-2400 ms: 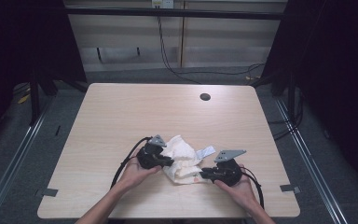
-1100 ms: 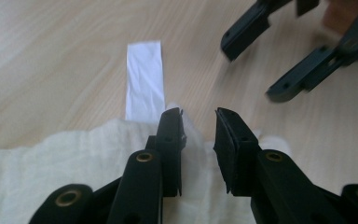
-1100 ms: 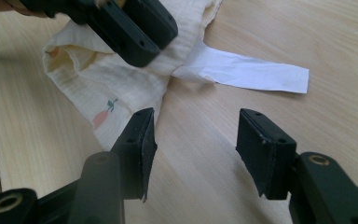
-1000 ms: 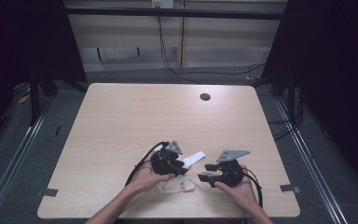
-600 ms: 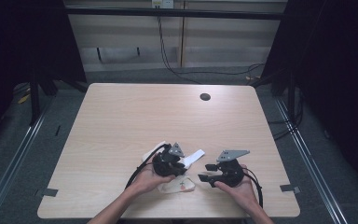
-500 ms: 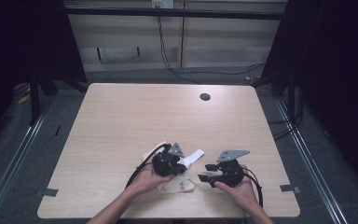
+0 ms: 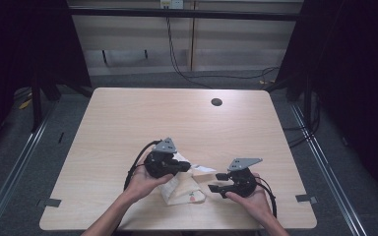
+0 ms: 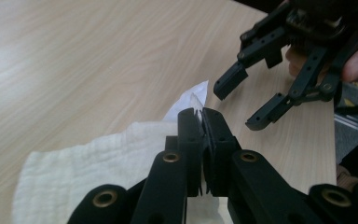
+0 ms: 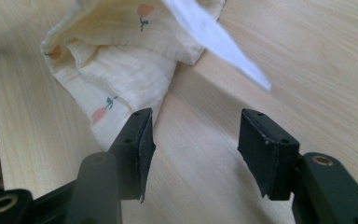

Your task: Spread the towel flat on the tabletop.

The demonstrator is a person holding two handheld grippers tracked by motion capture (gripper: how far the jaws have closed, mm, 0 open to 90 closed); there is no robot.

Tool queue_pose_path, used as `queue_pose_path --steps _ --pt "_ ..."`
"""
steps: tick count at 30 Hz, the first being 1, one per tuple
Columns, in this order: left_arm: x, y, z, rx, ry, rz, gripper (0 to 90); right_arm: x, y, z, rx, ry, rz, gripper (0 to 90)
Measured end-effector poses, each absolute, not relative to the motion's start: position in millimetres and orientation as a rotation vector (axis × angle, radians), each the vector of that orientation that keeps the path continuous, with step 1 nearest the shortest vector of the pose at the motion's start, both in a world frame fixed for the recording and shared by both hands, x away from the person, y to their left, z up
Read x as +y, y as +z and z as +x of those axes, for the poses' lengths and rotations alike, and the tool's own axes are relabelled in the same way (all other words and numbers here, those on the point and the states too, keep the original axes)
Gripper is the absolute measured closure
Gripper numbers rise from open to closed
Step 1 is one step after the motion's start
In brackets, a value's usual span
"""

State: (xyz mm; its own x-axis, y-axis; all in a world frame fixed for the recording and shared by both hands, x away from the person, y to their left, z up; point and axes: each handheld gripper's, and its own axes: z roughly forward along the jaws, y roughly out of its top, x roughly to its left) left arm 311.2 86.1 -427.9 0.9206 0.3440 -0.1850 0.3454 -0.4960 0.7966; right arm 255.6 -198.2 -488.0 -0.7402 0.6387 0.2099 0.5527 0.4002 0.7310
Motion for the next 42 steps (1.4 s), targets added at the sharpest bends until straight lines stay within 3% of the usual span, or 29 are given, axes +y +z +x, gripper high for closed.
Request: queue_pose_path --steps 13,23,33,42 --pt "151 -431 319 0.655 0.087 2.079 87.4 -186 -486 258 2.562 1.261 1.046 51.3" --pt "178 -458 321 0.748 0.085 2.142 87.4 -170 -479 275 2.572 1.249 0.96 63.5" --pt "186 -488 324 0.809 0.045 2.194 87.4 -152 -479 304 2.542 1.27 0.978 62.8" --pt "191 -492 325 0.85 0.045 2.21 87.4 -143 -492 322 2.552 1.281 1.04 54.9"
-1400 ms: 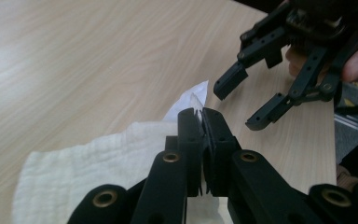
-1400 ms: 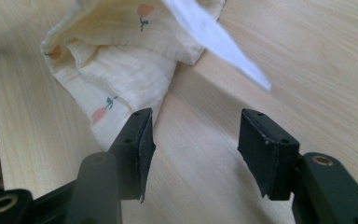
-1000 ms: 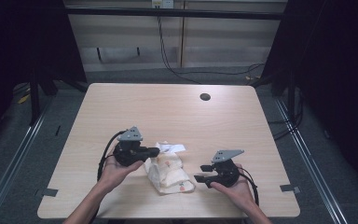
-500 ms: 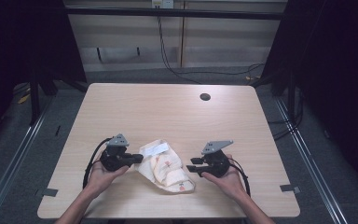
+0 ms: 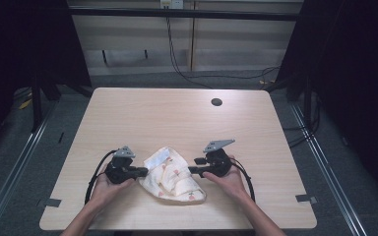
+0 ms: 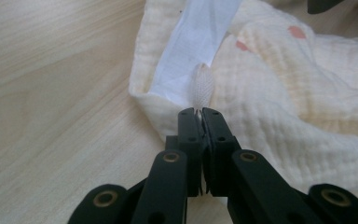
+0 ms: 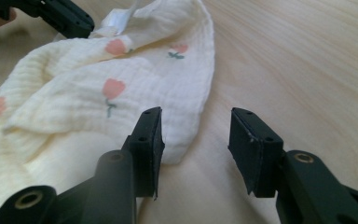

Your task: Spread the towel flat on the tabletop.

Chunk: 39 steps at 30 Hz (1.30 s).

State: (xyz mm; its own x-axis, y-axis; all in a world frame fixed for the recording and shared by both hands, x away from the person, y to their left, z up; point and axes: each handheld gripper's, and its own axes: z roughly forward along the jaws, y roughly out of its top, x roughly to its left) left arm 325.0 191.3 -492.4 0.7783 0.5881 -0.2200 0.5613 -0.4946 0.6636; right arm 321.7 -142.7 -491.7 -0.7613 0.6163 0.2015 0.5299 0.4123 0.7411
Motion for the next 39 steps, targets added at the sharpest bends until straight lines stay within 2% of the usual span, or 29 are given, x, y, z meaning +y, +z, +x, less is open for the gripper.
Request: queue_pose_path --steps 8,13,19,23,24,25,26,27,28,29,36,39 --pt "195 -489 324 0.86 0.044 2.186 87.4 -130 -507 331 2.588 1.302 1.06 51.8" --pt "196 -491 325 0.859 0.031 2.184 87.3 -124 -508 326 2.584 1.267 0.98 54.0" --pt "200 -489 325 0.87 0.029 2.16 87.3 -123 -506 316 2.606 1.224 0.937 63.0" --pt "198 -488 324 0.864 0.016 2.151 87.2 -123 -506 310 2.596 1.216 0.908 65.8" --pt "197 -486 323 0.86 0.023 2.148 87.2 -119 -507 305 2.584 1.216 0.89 70.3" --pt "197 -486 323 0.86 0.023 2.148 87.2 -119 -507 305 2.584 1.216 0.89 70.3" --pt "198 -485 323 0.857 0.027 2.137 87.2 -116 -507 301 2.589 1.213 0.857 77.1" --pt "198 -485 323 0.857 0.027 2.137 87.2 -116 -507 301 2.589 1.213 0.857 77.1" --pt "200 -485 323 0.858 0.022 2.133 87.2 -116 -507 301 2.596 1.222 0.848 84.1" --pt "200 -485 323 0.858 0.022 2.133 87.2 -116 -507 301 2.599 1.235 0.856 87.0" --pt "208 -480 326 0.861 0.014 2.071 87.5 -126 -504 310 2.579 1.29 0.955 89.1" --pt "210 -474 324 0.845 0.03 2.029 87.6 -142 -489 316 2.508 1.371 1.016 89.3"
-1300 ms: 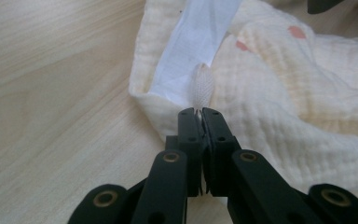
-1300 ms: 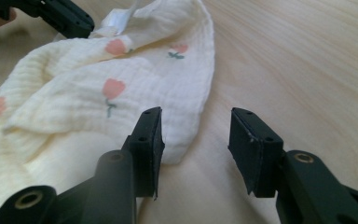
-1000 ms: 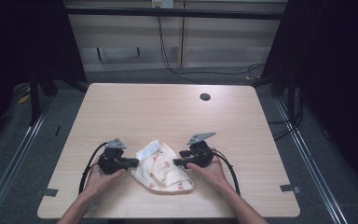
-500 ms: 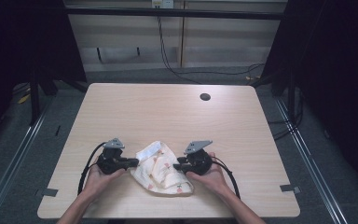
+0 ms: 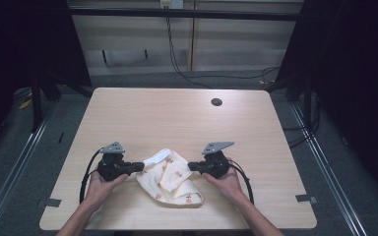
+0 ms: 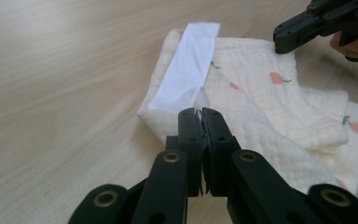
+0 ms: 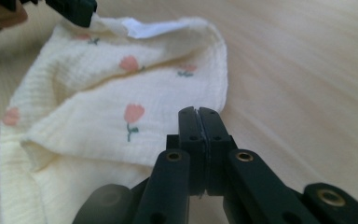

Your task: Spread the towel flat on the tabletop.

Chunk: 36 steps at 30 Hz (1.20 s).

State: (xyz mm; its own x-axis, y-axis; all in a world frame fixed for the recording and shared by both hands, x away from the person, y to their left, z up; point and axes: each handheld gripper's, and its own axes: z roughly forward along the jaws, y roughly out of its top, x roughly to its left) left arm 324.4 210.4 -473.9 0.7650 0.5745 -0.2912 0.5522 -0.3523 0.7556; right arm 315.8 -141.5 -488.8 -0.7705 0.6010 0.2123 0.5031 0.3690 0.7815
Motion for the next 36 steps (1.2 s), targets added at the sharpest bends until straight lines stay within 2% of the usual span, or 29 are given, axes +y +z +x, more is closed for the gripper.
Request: queue_pose_path --steps 16,20,36 --pt "203 -426 324 0.711 0.09 1.901 87.7 -200 -425 322 2.372 1.425 1.04 89.4" --pt "200 -413 325 0.685 0.099 1.874 87.7 -218 -400 320 2.311 1.459 1.041 89.4" --pt "196 -361 325 0.597 0.153 1.808 87.8 -235 -332 307 2.246 1.481 0.934 89.4"
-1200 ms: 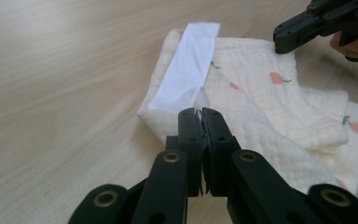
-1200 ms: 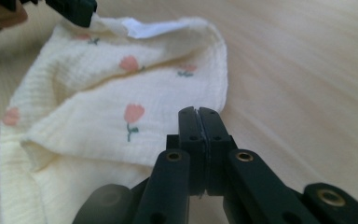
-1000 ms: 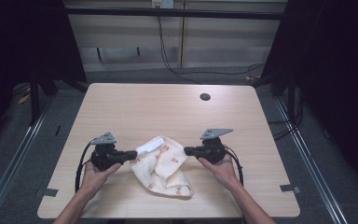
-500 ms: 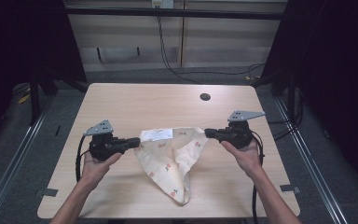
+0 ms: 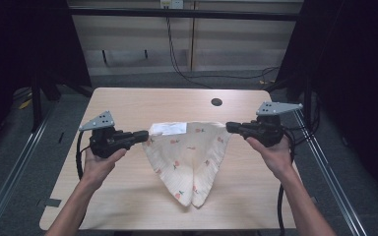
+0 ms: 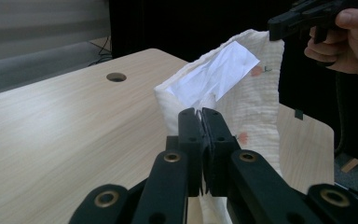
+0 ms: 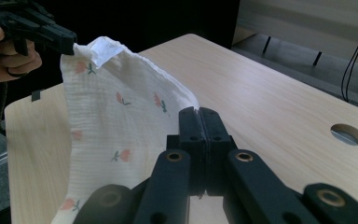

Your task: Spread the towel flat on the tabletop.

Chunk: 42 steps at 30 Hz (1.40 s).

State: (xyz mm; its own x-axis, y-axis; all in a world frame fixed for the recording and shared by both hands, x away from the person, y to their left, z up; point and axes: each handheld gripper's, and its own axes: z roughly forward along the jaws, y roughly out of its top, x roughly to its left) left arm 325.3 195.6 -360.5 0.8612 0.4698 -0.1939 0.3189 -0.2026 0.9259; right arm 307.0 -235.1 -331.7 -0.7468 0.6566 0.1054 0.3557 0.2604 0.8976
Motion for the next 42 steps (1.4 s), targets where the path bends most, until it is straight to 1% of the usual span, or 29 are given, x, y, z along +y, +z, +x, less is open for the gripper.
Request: queue_pose_path --steps 9,17,24,32,36,39,40,41,42 --pt "199 -344 324 0.577 0.179 1.792 88.0 -241 -305 303 2.208 1.473 0.896 89.4" --pt "199 -329 319 0.542 0.2 1.797 87.9 -243 -292 297 2.188 1.488 0.865 89.4" --pt "203 -313 306 0.51 0.222 1.789 88.0 -240 -277 278 2.194 1.493 0.797 89.4" --pt "200 -293 291 0.475 0.233 1.826 88.0 -237 -259 253 2.192 1.54 0.739 89.4" --pt "196 -300 298 0.503 0.236 1.839 88.0 -235 -268 254 2.202 1.522 0.747 89.4" --pt "190 -321 311 0.542 0.196 1.87 88.0 -235 -289 266 2.232 1.468 0.791 89.4" --pt "190 -321 311 0.542 0.196 1.87 88.0 -236 -296 271 2.241 1.452 0.809 89.4" --pt "187 -334 319 0.568 0.17 1.872 88.0 -237 -304 276 2.249 1.436 0.829 89.4" --pt "185 -340 322 0.577 0.172 1.88 88.0 -238 -311 281 2.257 1.432 0.845 89.4"
